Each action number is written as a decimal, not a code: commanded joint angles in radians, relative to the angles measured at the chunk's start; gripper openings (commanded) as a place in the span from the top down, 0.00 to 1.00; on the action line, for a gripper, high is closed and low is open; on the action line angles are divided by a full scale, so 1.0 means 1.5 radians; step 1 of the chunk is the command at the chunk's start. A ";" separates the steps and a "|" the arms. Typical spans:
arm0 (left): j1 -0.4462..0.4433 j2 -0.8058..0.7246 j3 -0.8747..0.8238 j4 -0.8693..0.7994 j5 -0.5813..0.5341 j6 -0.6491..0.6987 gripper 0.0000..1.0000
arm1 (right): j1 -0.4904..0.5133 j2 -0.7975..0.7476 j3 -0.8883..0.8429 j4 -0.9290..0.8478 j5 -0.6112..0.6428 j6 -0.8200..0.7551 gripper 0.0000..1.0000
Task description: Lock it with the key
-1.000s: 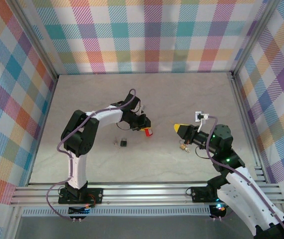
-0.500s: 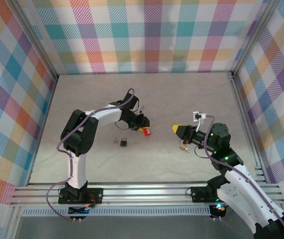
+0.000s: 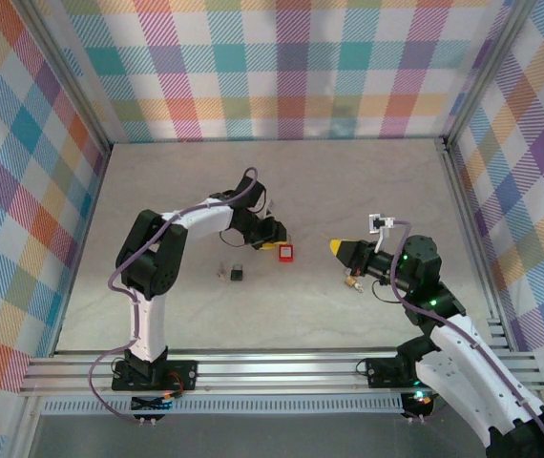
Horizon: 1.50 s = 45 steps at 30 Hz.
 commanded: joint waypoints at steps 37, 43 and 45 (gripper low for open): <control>-0.016 -0.854 -0.392 0.033 -0.355 0.140 0.00 | 0.172 0.350 -0.086 0.260 0.463 0.351 1.00; -0.016 -0.841 -0.387 0.025 -0.343 0.138 0.00 | 0.192 0.508 -0.029 0.356 0.450 0.369 1.00; -0.016 -0.846 -0.388 0.024 -0.353 0.139 0.00 | 0.192 0.555 -0.013 0.396 0.441 0.375 1.00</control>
